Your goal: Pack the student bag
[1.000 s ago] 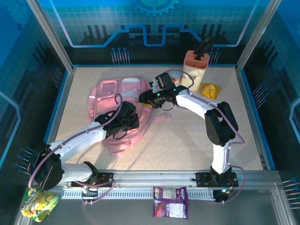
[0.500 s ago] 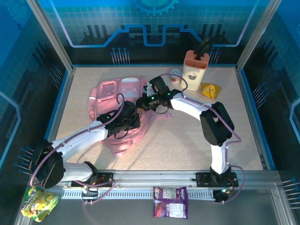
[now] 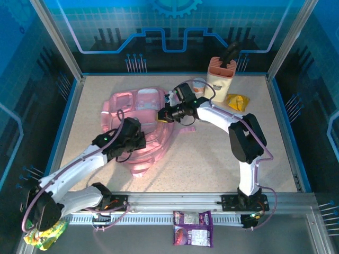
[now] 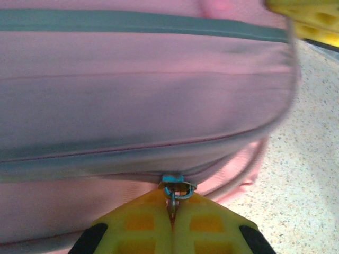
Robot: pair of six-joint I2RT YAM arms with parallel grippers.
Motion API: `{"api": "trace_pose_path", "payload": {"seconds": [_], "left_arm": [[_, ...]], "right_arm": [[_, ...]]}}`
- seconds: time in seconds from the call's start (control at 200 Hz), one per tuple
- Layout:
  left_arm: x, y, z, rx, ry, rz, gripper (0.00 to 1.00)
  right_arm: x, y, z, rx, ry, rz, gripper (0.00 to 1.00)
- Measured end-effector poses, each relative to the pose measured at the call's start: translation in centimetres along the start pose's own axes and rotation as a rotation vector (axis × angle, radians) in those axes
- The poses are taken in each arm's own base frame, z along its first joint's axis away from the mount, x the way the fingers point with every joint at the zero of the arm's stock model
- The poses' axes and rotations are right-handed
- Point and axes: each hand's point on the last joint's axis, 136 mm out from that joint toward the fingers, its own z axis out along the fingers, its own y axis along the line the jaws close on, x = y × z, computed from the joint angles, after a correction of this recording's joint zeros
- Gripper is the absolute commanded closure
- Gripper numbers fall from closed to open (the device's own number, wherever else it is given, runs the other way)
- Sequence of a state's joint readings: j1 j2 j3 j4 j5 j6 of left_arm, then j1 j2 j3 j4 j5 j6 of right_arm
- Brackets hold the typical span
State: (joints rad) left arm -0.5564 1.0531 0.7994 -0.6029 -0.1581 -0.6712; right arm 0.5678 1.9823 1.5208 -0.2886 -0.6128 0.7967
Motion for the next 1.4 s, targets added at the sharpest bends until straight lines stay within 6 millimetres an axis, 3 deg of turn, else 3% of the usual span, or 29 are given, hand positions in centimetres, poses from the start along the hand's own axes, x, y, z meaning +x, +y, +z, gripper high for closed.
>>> {"api": "trace_pose_path", "payload": {"seconds": [0.145,0.37,0.43,0.49,0.585,0.8,1.01,1.211,1.401], "left_arm": [[-0.3,2.5,-1.1,-0.02,-0.021,-0.051,1.0],[0.5,3.5,-0.4,-0.056,0.034,-0.026,1.0],[0.7,3.5,-0.1,-0.062,0.048,-0.019,1.0],[0.8,3.4,0.0,-0.058,0.059,-0.019,1.0],[1.1,3.1,0.0,-0.043,0.081,-0.021,1.0],[0.9,1.4,0.5,0.023,0.085,-0.057,1.0],[2.4,-1.8,2.1,0.066,0.145,0.005,1.0],[2.7,-6.3,3.0,0.165,0.163,0.044,1.0],[2.6,-7.2,3.3,0.185,0.162,0.049,1.0]], "right_arm": [[-1.1,0.2,-0.7,0.003,0.012,-0.023,1.0],[-3.9,-0.4,-2.0,0.038,-0.025,-0.023,1.0],[-4.7,-0.6,-2.2,0.042,-0.038,-0.02,0.8],[-5.3,-0.7,-2.5,0.046,-0.052,-0.028,0.71],[-5.9,-1.2,-3.3,0.051,-0.089,-0.041,0.46],[-0.9,-2.7,-5.9,0.063,-0.086,0.041,0.3],[2.7,-1.4,-7.0,0.029,-0.099,0.078,0.24],[4.7,-0.2,-6.2,0.025,-0.112,0.113,0.3],[4.9,-0.6,-4.4,0.054,-0.135,0.175,0.43]]}}
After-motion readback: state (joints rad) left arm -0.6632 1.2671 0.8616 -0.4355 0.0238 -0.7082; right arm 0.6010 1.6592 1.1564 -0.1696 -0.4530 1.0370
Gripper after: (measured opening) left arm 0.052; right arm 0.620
